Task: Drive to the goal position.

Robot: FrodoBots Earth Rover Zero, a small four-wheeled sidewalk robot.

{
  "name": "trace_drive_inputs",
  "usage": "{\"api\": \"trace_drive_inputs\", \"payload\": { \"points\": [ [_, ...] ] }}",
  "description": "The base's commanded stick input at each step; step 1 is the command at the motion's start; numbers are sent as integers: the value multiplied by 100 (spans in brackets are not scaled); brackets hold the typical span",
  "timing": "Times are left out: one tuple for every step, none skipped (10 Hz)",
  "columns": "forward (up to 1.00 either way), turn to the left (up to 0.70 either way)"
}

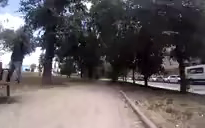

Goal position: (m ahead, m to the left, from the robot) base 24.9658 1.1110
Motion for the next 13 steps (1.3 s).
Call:
{"api": "trace_drive_inputs", "payload": {
  "points": [
    [100, 0],
    [100, 9],
    [100, 40],
    [100, 13],
    [100, 0],
    [100, 0],
    [100, 0],
    [100, 0],
    [100, 0],
    [100, 0],
    [100, 0],
    [100, 0],
    [100, 0]
  ]
}}
